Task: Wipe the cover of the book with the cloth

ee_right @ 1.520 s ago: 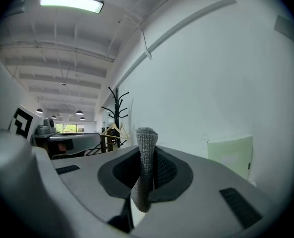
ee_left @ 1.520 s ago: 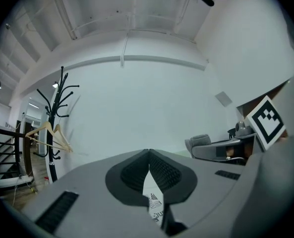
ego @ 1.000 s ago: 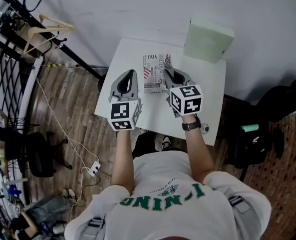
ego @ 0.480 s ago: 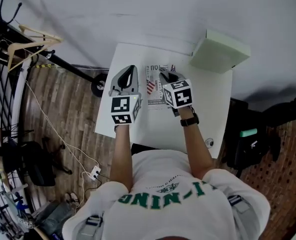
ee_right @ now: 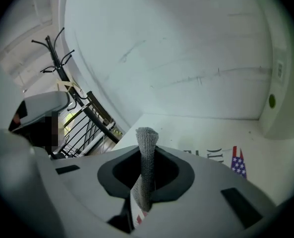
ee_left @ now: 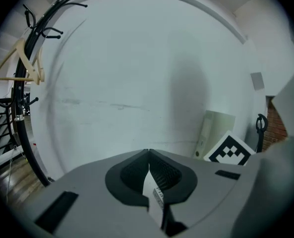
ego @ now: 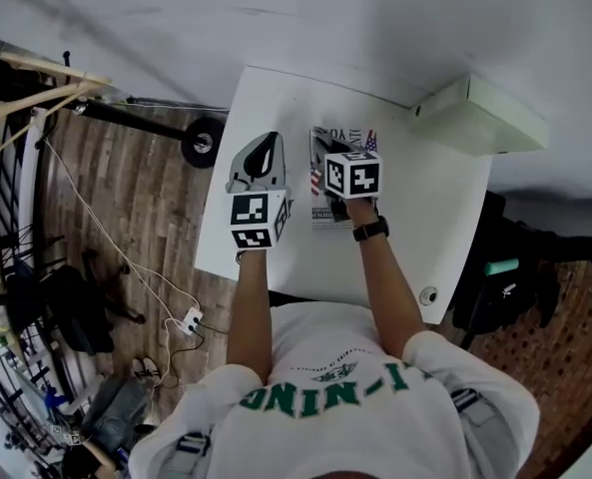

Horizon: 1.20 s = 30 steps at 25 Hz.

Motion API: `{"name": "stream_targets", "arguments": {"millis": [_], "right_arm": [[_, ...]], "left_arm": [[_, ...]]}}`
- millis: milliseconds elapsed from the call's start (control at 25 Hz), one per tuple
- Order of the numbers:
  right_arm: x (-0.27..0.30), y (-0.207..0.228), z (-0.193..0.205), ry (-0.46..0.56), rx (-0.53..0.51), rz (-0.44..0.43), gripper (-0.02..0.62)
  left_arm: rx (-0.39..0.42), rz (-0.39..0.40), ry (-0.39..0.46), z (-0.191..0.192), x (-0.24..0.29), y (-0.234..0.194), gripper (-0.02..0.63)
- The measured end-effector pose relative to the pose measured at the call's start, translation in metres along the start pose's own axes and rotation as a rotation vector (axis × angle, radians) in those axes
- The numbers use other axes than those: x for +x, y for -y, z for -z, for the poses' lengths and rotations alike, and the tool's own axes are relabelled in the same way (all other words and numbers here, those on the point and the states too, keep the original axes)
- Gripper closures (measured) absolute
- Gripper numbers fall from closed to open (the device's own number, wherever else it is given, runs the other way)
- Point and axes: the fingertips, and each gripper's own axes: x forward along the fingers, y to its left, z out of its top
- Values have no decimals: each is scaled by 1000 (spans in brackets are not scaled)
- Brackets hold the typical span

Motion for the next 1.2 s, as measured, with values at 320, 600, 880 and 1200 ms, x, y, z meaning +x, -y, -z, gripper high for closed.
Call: {"name": "stream_targets", "arguments": {"millis": [320, 600, 880, 1200], "right_arm": [[58, 15, 3, -77, 80, 21, 551], [57, 43, 11, -162, 1, 128, 554], [7, 114, 8, -139, -27, 291, 555], [-19, 156, 9, -56, 150, 296, 557]], "left_arm": [[-36, -27, -41, 21, 17, -23, 594], [-30, -27, -28, 17, 26, -21, 594], [-11, 40, -27, 10, 43, 15, 594], [-1, 62, -30, 11, 53, 30, 594]]}}
